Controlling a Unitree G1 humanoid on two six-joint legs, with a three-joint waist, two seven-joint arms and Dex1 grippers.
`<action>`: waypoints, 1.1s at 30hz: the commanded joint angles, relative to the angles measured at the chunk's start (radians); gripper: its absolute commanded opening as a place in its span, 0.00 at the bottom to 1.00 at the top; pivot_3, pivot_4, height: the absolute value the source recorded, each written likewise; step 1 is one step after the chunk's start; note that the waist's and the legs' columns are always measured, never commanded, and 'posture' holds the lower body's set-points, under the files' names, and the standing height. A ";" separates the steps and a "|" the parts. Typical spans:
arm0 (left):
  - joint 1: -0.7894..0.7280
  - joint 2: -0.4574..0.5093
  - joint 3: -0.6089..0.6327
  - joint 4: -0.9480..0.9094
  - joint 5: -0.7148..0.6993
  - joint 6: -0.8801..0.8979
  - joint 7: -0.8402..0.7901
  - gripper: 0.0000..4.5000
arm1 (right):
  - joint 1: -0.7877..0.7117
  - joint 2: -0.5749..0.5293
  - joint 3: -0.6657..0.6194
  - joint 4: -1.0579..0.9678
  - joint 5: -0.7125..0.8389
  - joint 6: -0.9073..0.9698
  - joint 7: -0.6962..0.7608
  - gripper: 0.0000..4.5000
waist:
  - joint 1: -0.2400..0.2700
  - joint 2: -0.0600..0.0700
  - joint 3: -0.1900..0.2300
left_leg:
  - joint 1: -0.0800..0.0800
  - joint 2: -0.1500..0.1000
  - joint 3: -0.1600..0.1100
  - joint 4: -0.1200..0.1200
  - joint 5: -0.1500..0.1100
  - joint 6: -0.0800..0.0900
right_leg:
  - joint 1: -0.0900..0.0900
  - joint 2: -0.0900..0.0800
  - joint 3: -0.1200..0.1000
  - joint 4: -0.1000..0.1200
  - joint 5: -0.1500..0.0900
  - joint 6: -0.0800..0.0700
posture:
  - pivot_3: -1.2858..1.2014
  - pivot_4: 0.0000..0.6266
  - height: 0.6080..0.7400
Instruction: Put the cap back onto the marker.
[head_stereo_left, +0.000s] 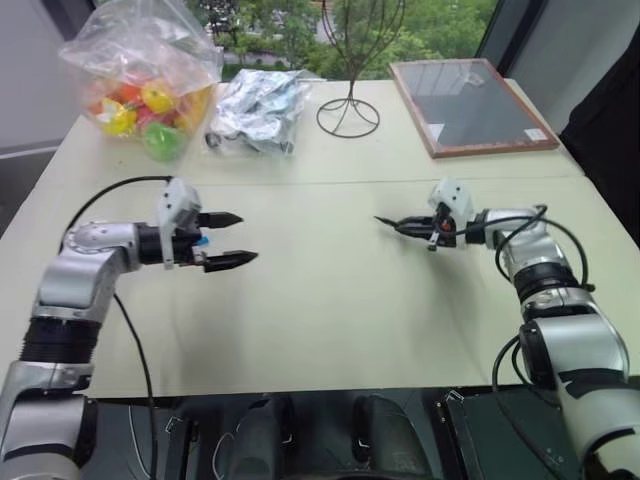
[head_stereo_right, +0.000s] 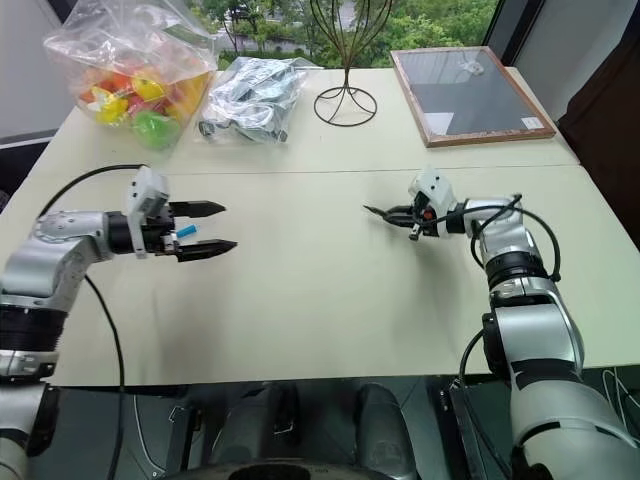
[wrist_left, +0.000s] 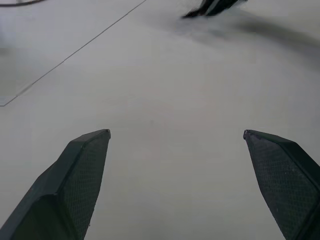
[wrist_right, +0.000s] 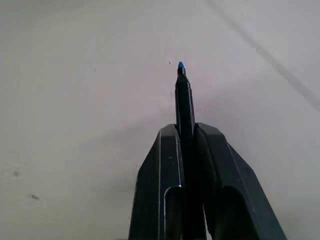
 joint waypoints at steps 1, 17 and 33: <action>-0.034 0.052 0.046 0.098 0.067 -0.138 -0.007 1.00 | -0.025 -0.015 -0.009 -0.218 0.056 0.060 0.045 0.02 | 0.001 0.000 0.000 | 0.000 0.000 0.000 0.000 0.000 0.000 | 0.000 0.000 0.000 0.000 0.000 0.000 | 0.52 0.24 1.00; -0.070 0.041 0.042 0.422 0.150 -0.299 -0.048 1.00 | 0.230 0.008 -0.013 -0.935 0.276 0.519 -0.078 0.02 | 0.010 -0.002 -0.001 | -0.002 -0.001 0.000 0.002 -0.001 0.001 | -0.002 -0.001 0.000 0.002 0.000 0.000 | 0.52 0.24 1.00; -0.295 -0.071 -0.022 0.805 0.302 -0.438 -0.051 1.00 | 0.290 -0.020 -0.029 -1.030 0.337 0.592 -0.185 0.02 | 0.008 -0.004 -0.001 | -0.003 -0.001 -0.001 0.002 -0.002 0.003 | -0.002 -0.001 -0.001 0.003 0.000 0.000 | 0.52 0.24 1.00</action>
